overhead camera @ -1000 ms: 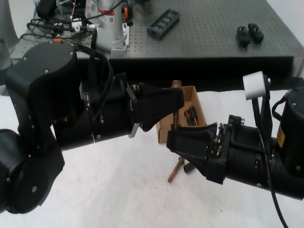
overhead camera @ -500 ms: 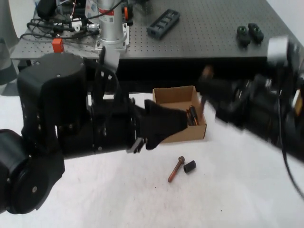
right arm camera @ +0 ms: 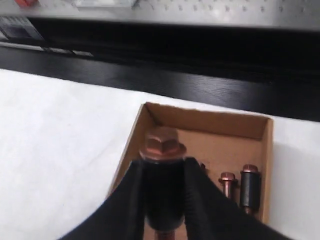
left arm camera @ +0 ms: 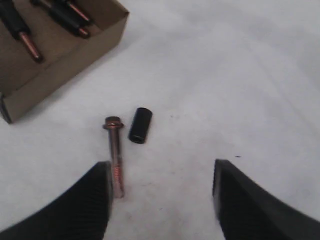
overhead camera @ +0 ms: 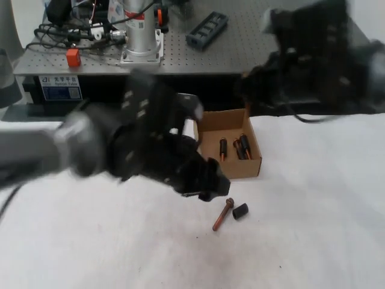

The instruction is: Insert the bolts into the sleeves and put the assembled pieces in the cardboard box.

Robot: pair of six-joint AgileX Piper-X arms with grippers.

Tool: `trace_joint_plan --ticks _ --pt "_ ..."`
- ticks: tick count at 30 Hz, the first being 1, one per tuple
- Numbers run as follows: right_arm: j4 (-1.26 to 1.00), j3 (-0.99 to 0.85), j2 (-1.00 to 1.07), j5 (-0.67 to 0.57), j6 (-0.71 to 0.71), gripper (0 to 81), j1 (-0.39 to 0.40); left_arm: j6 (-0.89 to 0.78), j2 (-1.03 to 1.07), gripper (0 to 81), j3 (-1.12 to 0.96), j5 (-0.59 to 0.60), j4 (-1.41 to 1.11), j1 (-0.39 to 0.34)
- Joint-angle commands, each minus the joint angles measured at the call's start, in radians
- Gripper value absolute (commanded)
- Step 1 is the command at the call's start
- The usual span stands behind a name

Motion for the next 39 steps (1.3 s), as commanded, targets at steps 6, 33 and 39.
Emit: trace_joint_plan --ticks 6,33,39 --pt "0.278 -0.337 0.295 0.063 -0.073 2.4 0.000 0.197 0.281 41.2 -0.357 -0.185 0.317 -0.069" --pt "0.581 -0.432 0.227 0.047 -0.145 34.6 -0.017 0.265 0.548 1.5 -0.604 -0.274 0.521 -0.096" --pt "0.824 -0.432 0.108 0.058 -0.175 34.6 -0.020 0.207 0.468 0.7 -0.602 -0.422 0.628 -0.061"
